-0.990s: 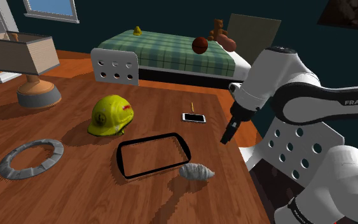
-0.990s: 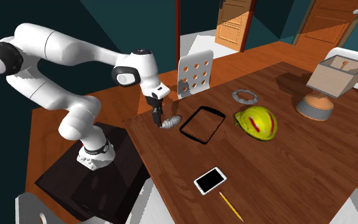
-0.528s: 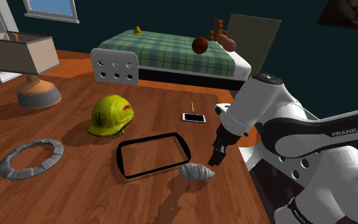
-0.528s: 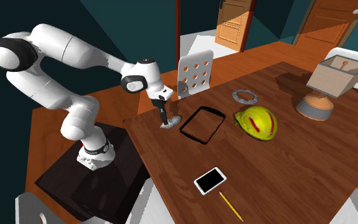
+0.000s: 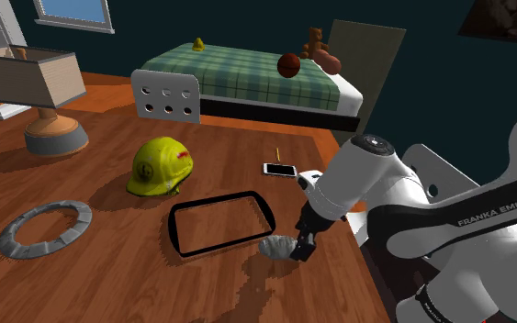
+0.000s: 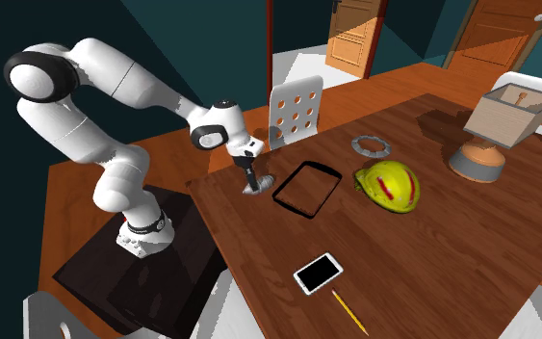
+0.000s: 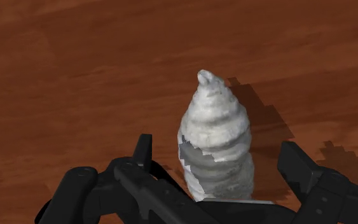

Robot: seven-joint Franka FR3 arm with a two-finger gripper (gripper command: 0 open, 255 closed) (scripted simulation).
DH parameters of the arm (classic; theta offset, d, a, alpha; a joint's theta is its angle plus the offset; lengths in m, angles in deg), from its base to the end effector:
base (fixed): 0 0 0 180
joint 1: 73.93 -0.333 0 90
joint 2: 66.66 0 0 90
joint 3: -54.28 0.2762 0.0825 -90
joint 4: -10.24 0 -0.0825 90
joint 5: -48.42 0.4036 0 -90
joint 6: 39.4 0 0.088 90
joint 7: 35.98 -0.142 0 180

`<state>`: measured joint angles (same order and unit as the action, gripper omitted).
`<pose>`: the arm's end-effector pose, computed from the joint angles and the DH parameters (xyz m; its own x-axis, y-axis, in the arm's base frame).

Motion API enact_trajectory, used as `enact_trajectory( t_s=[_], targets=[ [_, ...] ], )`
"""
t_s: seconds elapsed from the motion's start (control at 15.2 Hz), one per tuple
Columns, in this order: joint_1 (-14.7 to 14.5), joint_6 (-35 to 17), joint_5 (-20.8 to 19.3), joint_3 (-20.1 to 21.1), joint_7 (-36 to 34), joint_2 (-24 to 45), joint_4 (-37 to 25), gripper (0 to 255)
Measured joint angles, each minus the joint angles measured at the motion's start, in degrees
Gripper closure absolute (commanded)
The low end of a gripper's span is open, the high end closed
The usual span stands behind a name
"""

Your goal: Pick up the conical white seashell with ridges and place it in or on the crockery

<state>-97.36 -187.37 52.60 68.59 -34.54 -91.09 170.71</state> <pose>0.3380 0.2409 0.2601 0.7977 0.5697 0.1976 0.5708 -0.8191 0.0572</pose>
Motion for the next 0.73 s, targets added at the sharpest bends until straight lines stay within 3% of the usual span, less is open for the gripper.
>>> enact_trajectory(
  t_s=[0.26, 0.59, 0.66, 0.73],
  targets=[
    [0.7, -3.6, -0.7, 0.5, -0.5, 3.2, 0.4, 0],
    [0.7, -4.0, -0.8, 0.6, -0.5, 3.5, 0.4, 0],
    [0.7, -4.0, -0.8, 0.6, -0.5, 3.5, 0.4, 255],
    [0.7, -4.0, -0.8, 0.6, -0.5, 3.5, 0.4, 255]
  ],
)
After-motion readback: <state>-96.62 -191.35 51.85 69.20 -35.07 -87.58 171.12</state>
